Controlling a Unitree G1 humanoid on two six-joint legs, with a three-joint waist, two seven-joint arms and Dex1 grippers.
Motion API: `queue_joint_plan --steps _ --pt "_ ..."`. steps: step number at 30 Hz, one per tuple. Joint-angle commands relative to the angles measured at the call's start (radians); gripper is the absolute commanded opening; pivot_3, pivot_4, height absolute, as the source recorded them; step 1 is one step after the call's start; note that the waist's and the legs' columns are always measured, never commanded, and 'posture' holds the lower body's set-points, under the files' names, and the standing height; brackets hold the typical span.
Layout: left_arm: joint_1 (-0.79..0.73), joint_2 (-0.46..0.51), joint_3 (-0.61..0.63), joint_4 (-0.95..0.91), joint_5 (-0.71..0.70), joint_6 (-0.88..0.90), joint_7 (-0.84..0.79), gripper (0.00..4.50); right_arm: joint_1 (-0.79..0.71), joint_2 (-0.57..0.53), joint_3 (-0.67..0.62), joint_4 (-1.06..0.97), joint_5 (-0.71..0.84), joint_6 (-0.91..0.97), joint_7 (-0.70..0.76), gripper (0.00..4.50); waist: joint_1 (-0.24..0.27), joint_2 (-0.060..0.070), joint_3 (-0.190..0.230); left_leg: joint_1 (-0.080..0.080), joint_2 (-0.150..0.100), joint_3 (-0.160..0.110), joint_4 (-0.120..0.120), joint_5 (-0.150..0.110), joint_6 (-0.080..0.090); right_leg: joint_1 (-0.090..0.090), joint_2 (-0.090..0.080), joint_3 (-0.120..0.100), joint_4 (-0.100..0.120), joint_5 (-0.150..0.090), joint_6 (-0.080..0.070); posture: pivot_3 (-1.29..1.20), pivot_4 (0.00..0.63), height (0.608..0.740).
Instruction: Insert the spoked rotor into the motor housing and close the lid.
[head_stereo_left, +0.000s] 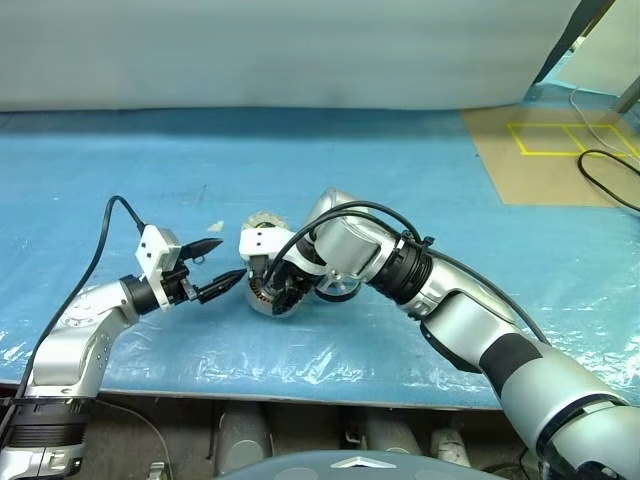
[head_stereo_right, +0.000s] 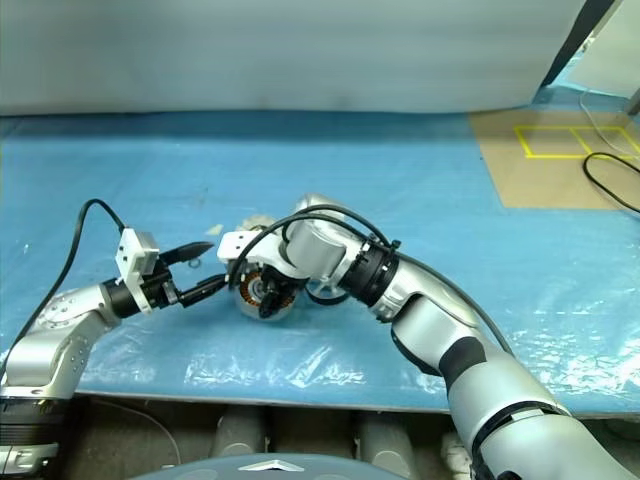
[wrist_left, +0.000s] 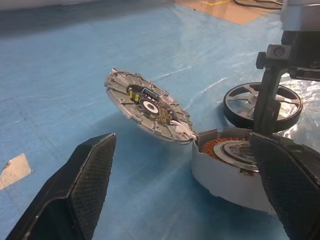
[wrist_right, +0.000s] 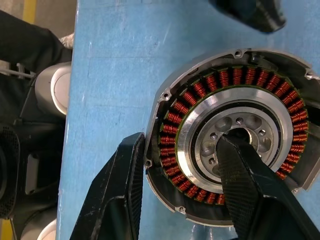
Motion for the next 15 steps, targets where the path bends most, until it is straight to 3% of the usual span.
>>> queue_joint_plan --steps 1,12,15 --pt "0.016 0.005 0.022 -0.045 -0.013 -0.004 0.002 4.50 0.017 0.007 0.071 0.000 0.060 0.054 -0.011 1.99 0.000 0.000 0.000 0.003 0.000 0.000 -0.001 0.000 0.000 0.002 0.000 0.000 0.000 0.000 0.000 0.00 0.150 0.740" --pt "0.011 0.004 0.016 -0.042 -0.008 -0.007 0.007 4.50 0.019 0.094 0.110 0.077 0.109 0.071 -0.130 1.99 -0.005 -0.001 -0.003 0.019 0.000 0.001 -0.005 -0.001 -0.002 0.015 0.001 0.005 -0.002 -0.001 0.000 0.00 0.150 0.740" --pt "0.012 0.005 0.016 -0.044 -0.009 -0.007 0.007 4.50 0.006 0.099 0.107 0.110 0.115 0.054 -0.143 2.77 -0.006 0.000 -0.003 0.023 -0.001 0.001 -0.009 -0.002 -0.002 0.017 0.003 0.008 -0.002 -0.002 -0.001 0.00 0.150 0.740"
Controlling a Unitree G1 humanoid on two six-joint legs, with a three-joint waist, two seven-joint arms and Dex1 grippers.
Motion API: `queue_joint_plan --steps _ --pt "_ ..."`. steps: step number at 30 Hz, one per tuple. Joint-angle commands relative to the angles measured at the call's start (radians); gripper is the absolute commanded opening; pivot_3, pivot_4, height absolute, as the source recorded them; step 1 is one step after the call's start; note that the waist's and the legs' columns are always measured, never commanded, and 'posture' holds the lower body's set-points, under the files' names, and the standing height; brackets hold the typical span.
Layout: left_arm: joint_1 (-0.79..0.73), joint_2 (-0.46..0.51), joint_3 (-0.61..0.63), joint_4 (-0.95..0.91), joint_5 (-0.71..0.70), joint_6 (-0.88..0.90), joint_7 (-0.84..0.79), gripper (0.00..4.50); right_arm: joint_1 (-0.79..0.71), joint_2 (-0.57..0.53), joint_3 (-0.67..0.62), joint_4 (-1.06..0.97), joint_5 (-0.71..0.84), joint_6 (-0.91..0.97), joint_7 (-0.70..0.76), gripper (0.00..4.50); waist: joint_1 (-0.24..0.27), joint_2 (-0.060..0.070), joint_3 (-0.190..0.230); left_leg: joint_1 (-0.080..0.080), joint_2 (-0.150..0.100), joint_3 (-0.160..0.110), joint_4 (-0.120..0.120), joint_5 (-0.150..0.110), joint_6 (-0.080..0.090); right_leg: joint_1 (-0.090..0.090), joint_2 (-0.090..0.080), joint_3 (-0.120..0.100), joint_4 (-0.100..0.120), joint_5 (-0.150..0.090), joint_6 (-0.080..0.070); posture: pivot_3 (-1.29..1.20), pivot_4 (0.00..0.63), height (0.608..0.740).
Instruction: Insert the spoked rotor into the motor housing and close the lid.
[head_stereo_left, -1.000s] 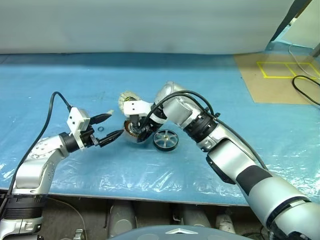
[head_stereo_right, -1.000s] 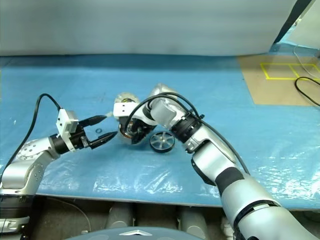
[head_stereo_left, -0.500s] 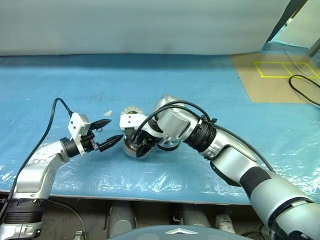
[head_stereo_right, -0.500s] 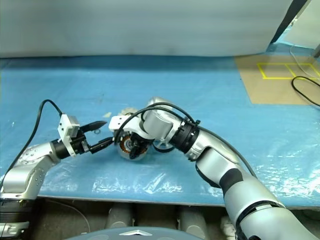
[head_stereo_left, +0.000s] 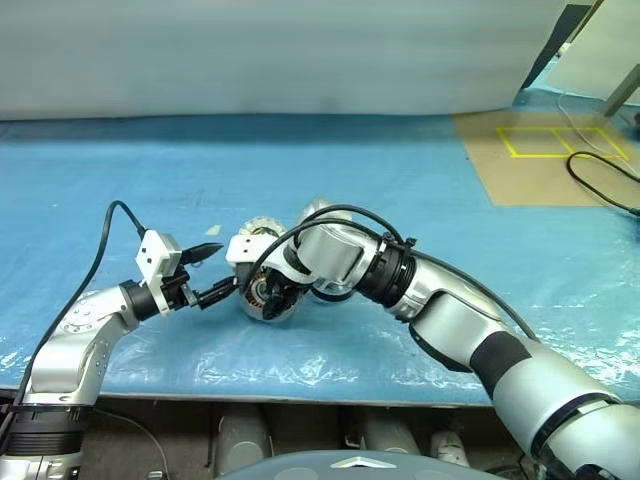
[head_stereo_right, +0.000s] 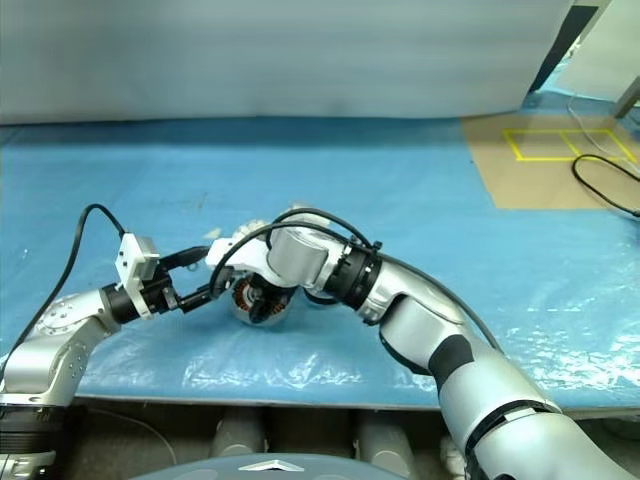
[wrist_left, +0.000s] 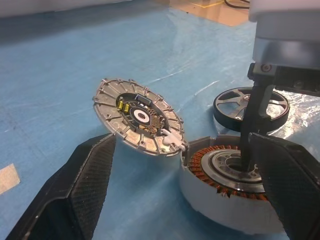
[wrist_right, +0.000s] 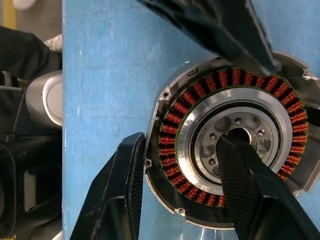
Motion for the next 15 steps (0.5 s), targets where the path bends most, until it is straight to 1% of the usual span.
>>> queue_joint_plan --steps 1,3,9,11,15 --pt "-0.006 0.005 0.015 -0.031 -0.005 -0.007 0.003 4.50 0.016 0.023 0.053 0.057 0.051 -0.005 0.000 3.09 0.002 0.002 0.001 0.001 0.000 0.000 0.000 0.000 0.000 -0.001 0.000 0.000 0.000 0.000 0.000 0.00 0.150 0.740" --pt "-0.006 0.004 0.015 -0.029 -0.005 -0.008 0.002 4.50 -0.001 0.022 0.052 0.073 0.065 -0.009 0.005 3.71 0.006 0.002 0.001 0.002 0.000 0.000 0.000 0.000 0.000 -0.001 0.000 0.000 0.001 0.000 0.000 0.00 0.150 0.740" --pt "-0.032 -0.001 0.010 -0.004 0.003 -0.020 0.001 4.50 -0.078 -0.006 0.032 0.071 0.100 -0.048 0.029 3.71 0.011 0.003 0.001 0.000 -0.001 0.000 0.001 0.000 0.000 -0.002 -0.001 0.001 0.000 0.000 0.000 0.00 0.150 0.740" --pt "-0.051 -0.004 0.007 0.010 0.006 -0.024 0.000 4.50 -0.114 0.004 0.006 0.087 0.116 -0.040 0.023 3.71 0.012 0.003 0.002 -0.004 -0.001 0.000 0.001 0.000 0.000 -0.005 -0.001 0.000 0.000 0.000 0.000 0.00 0.150 0.740" --pt "-0.081 -0.014 -0.004 0.036 0.018 -0.033 -0.004 4.50 -0.177 -0.002 -0.019 0.044 0.158 -0.019 0.033 3.71 0.011 0.002 0.002 -0.016 -0.001 0.000 0.003 0.000 0.000 -0.015 -0.001 -0.001 0.000 0.000 0.000 0.00 0.150 0.740"
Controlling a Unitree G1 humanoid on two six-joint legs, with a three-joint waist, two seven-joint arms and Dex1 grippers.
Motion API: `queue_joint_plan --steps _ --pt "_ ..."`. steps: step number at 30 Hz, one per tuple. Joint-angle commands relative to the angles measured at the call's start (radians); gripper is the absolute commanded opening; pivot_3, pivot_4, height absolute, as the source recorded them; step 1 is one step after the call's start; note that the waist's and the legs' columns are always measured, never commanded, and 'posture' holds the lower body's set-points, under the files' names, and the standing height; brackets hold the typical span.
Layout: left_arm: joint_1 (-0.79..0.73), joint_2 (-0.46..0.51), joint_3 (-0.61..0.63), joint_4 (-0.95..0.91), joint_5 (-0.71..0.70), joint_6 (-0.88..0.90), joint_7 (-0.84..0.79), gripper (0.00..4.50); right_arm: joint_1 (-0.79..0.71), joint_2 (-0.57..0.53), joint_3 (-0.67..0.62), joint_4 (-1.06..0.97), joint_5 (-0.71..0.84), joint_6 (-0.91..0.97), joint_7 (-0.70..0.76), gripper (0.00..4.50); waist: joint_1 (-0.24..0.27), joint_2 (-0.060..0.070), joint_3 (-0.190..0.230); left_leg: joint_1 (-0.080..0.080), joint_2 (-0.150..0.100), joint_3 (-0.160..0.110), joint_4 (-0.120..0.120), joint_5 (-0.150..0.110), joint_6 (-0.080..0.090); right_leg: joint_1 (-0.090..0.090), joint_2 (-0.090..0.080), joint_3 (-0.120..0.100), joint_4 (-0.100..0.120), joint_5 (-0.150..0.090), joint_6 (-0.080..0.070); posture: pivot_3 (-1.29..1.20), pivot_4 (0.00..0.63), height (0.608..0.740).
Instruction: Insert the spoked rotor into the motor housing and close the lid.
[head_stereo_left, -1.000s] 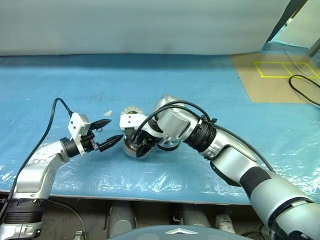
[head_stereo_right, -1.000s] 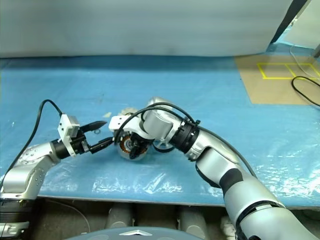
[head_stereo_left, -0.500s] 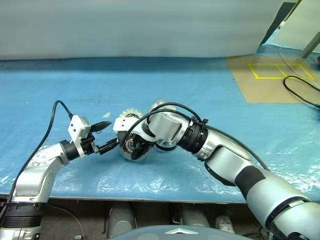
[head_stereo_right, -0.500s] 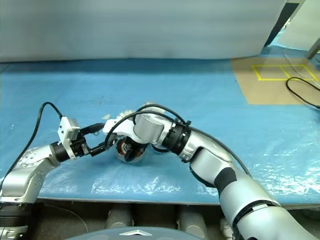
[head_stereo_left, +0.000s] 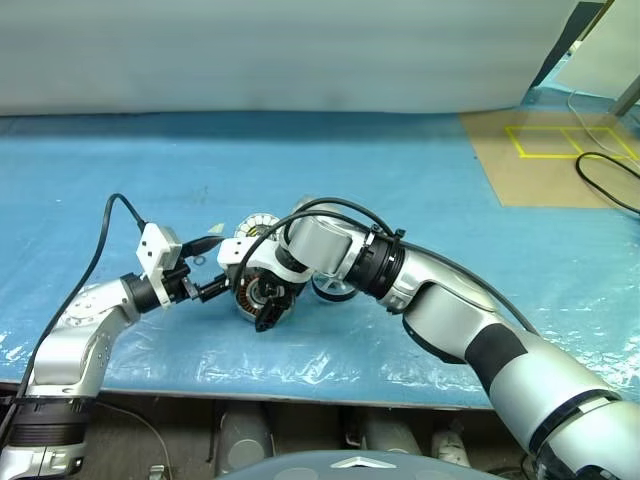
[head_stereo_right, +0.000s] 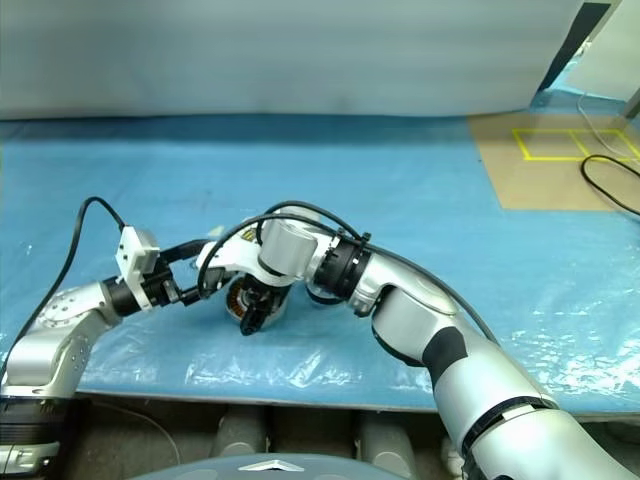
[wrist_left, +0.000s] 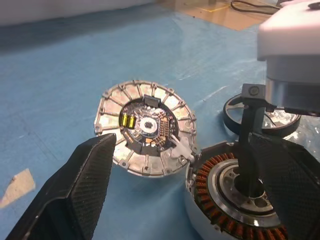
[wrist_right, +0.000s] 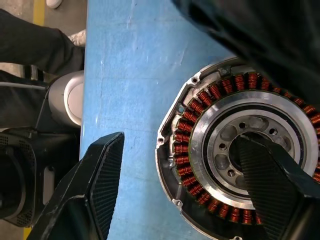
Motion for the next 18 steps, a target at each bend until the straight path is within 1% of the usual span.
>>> queue_joint_plan --steps 1,2,6,9,11,13,15,16,18 --pt "-0.025 -0.004 -0.002 0.009 0.009 -0.025 -0.004 4.50 -0.075 -0.004 -0.042 -0.069 0.046 0.022 0.012 3.71 0.000 0.000 0.000 -0.001 0.000 0.000 0.000 0.000 0.000 -0.001 0.000 0.000 0.000 0.001 0.001 0.00 0.150 0.740" --pt "-0.032 -0.005 -0.003 0.015 0.010 -0.026 -0.006 4.50 -0.091 -0.006 -0.050 -0.080 0.059 0.032 0.013 3.71 0.000 0.000 0.000 -0.001 0.000 0.000 0.000 0.000 -0.001 -0.001 0.000 -0.001 0.000 0.002 0.003 0.00 0.150 0.740" --pt "-0.045 -0.004 -0.004 0.036 0.013 -0.035 -0.012 4.50 -0.139 -0.005 -0.074 -0.095 0.091 0.050 -0.002 3.71 0.000 0.000 0.000 -0.002 0.001 -0.002 -0.002 -0.002 -0.004 -0.001 0.001 -0.003 0.000 0.002 0.004 0.00 0.150 0.740" --pt "-0.051 -0.005 -0.005 0.044 0.016 -0.040 -0.013 4.50 -0.164 -0.026 -0.093 -0.123 0.121 0.051 0.004 3.71 -0.002 -0.001 0.000 -0.004 0.001 -0.002 -0.002 -0.002 -0.004 -0.003 0.001 -0.003 0.000 0.002 0.004 0.00 0.150 0.740" --pt "-0.055 -0.007 -0.005 0.043 0.016 -0.039 -0.011 4.50 -0.176 -0.050 -0.124 -0.107 0.124 0.017 -0.011 3.71 0.000 -0.001 0.000 -0.004 0.001 -0.003 -0.002 -0.002 -0.004 -0.003 0.001 -0.003 0.000 0.002 0.004 0.00 0.150 0.740" --pt "-0.051 -0.009 -0.005 0.030 0.014 -0.034 -0.007 4.50 -0.172 -0.095 -0.152 -0.115 0.126 -0.031 -0.018 3.71 0.004 -0.001 0.000 -0.004 0.001 -0.003 -0.001 -0.002 -0.004 -0.003 0.001 -0.003 0.000 0.002 0.004 0.00 0.150 0.740" --pt "-0.029 -0.008 -0.005 -0.002 0.007 -0.026 -0.009 4.50 -0.121 -0.191 -0.184 -0.173 0.115 -0.141 -0.017 3.71 0.011 -0.001 0.000 -0.005 0.000 -0.004 0.000 -0.002 -0.004 -0.002 0.001 -0.004 0.000 0.002 0.004 0.00 0.150 0.740" --pt "-0.013 -0.007 -0.003 -0.021 0.000 -0.018 -0.010 4.50 -0.102 -0.224 -0.211 -0.194 0.136 -0.132 -0.012 3.71 0.016 -0.003 0.000 -0.007 0.000 -0.004 0.002 -0.002 -0.004 -0.002 0.000 -0.004 0.000 0.002 0.004 0.00 0.150 0.740" --pt "0.016 0.002 0.007 -0.065 -0.022 0.004 -0.012 4.50 -0.018 -0.308 -0.305 -0.260 0.186 -0.142 -0.012 3.71 0.022 -0.005 -0.001 -0.007 -0.001 -0.005 0.003 -0.002 -0.004 -0.002 0.000 -0.004 0.000 0.002 0.004 0.00 0.150 0.740"
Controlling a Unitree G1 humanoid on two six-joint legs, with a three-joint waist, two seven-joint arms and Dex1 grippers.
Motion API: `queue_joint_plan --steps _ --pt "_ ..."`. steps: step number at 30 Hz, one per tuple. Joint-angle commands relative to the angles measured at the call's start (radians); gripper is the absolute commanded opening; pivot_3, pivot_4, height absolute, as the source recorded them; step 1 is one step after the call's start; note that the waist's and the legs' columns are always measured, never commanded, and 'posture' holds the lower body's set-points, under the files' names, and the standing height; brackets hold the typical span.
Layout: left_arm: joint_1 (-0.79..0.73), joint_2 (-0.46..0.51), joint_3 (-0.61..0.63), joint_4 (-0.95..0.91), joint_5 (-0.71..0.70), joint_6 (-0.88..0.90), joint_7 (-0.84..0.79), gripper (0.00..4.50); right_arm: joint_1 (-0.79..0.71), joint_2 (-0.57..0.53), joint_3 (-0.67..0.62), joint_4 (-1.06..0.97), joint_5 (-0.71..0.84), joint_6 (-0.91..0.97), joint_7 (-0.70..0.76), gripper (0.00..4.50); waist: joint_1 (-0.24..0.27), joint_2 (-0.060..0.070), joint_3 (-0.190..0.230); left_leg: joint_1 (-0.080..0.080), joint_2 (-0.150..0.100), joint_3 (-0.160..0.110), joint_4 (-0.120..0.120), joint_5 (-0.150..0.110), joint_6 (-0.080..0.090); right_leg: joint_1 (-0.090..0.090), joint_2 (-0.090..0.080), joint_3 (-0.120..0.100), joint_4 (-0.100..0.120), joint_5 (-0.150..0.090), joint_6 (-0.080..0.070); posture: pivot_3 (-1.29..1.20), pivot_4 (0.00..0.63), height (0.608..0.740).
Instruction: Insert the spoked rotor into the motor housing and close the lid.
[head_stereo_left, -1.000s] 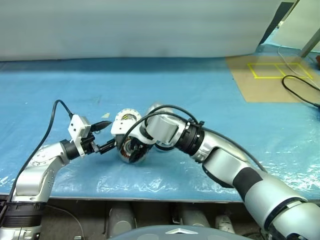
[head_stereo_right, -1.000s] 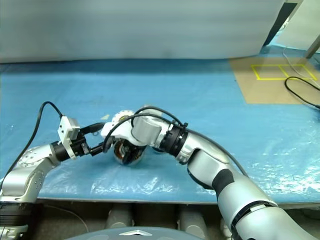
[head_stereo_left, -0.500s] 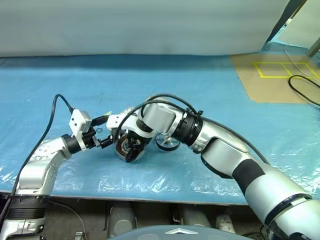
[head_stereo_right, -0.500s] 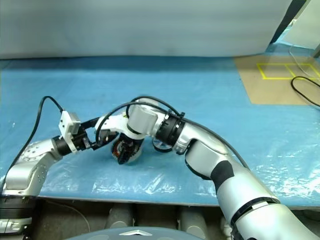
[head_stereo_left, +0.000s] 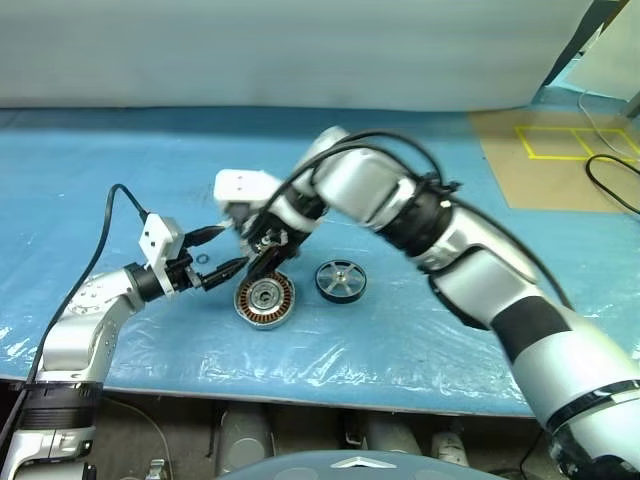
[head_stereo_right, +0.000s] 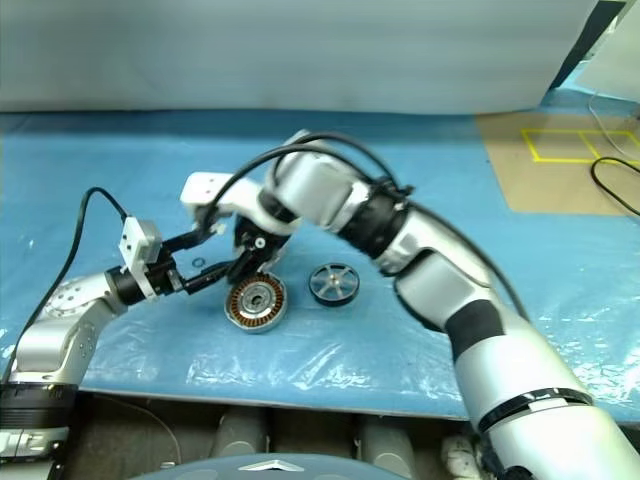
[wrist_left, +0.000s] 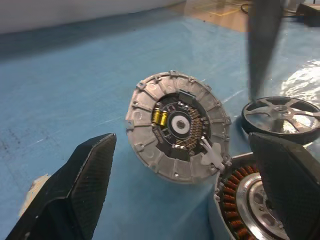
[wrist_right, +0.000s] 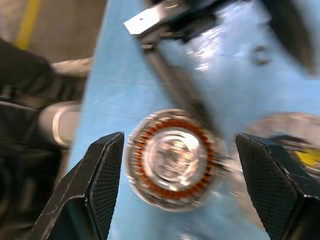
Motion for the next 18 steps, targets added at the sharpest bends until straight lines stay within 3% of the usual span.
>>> queue_joint_plan --steps 1,4,7,11,18 --pt "0.037 0.015 0.021 -0.095 -0.045 0.030 -0.009 4.50 0.114 -0.107 -0.145 -0.127 0.065 -0.043 -0.003 3.71 0.009 -0.002 0.000 0.000 0.000 0.000 0.000 0.000 0.000 0.000 0.000 0.000 0.000 0.000 0.000 0.00 0.150 0.740" --pt "0.070 0.035 0.025 -0.135 -0.058 0.049 -0.022 4.50 0.296 -0.219 -0.274 -0.287 0.122 -0.090 -0.020 3.71 0.015 -0.002 0.000 -0.001 0.001 -0.001 0.000 0.000 0.000 0.000 0.001 -0.001 0.000 0.000 0.000 0.00 0.150 0.740" --pt "0.095 0.047 0.016 -0.188 -0.079 0.073 -0.031 4.50 0.450 -0.222 -0.435 -0.339 0.140 -0.104 -0.162 3.71 0.008 -0.001 0.000 -0.001 0.001 -0.001 0.001 0.000 0.000 -0.001 0.002 0.000 0.001 0.000 0.001 0.00 0.150 0.740" --pt "0.103 0.055 0.013 -0.219 -0.095 0.095 -0.043 4.50 0.646 -0.252 -0.550 -0.445 0.165 -0.117 -0.265 3.71 0.009 -0.001 0.000 0.001 0.001 -0.001 0.001 0.000 0.000 0.000 0.002 0.001 0.001 -0.002 -0.003 0.00 0.150 0.740" --pt "-0.005 0.173 0.079 -0.059 -0.078 0.091 -0.112 4.50 0.738 -0.275 -0.631 -0.556 0.264 -0.038 -0.335 3.71 0.007 0.000 0.001 0.005 0.001 0.000 0.001 0.000 0.001 0.001 0.004 0.003 0.001 -0.002 -0.004 0.00 0.150 0.740"
